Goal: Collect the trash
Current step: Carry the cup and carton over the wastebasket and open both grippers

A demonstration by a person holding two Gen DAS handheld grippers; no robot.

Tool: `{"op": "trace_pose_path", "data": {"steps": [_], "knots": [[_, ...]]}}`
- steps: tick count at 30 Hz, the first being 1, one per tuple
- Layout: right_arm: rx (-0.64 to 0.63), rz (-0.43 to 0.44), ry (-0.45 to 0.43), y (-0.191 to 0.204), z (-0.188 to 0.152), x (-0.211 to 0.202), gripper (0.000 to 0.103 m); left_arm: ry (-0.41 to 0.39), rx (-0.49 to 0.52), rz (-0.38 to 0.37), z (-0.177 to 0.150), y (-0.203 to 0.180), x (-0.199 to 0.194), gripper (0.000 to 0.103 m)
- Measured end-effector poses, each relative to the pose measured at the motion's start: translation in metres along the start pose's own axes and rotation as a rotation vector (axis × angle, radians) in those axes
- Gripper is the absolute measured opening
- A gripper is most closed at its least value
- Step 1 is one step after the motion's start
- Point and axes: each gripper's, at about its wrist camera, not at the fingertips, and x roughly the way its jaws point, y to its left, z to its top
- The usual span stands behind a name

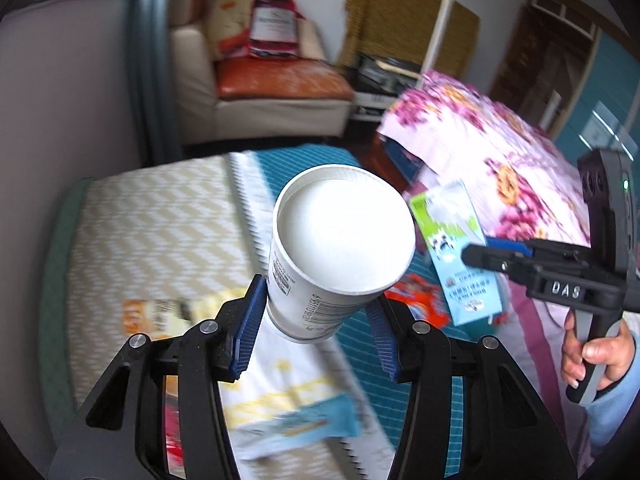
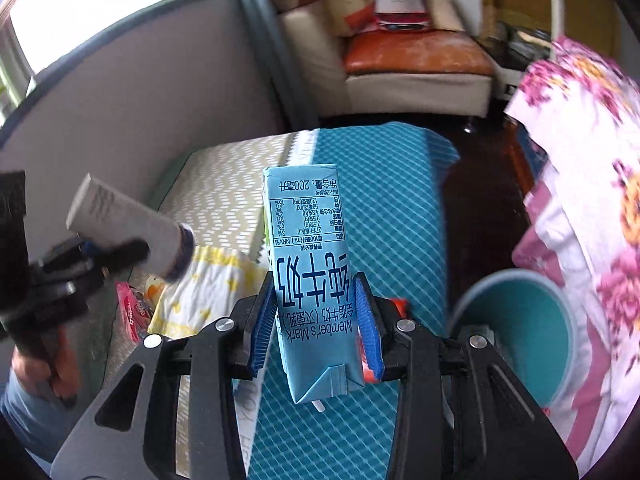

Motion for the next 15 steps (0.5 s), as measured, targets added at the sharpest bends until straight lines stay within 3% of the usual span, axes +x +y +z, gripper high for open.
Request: {"op": "trace_pose_path", "data": {"steps": [15], "knots": [[0.261, -0.122, -0.136, -0.119, -0.059, -0.055, 0.036, 0.130, 0.153, -0.097, -0.001, -0.123, 0.064, 0.051]]}}
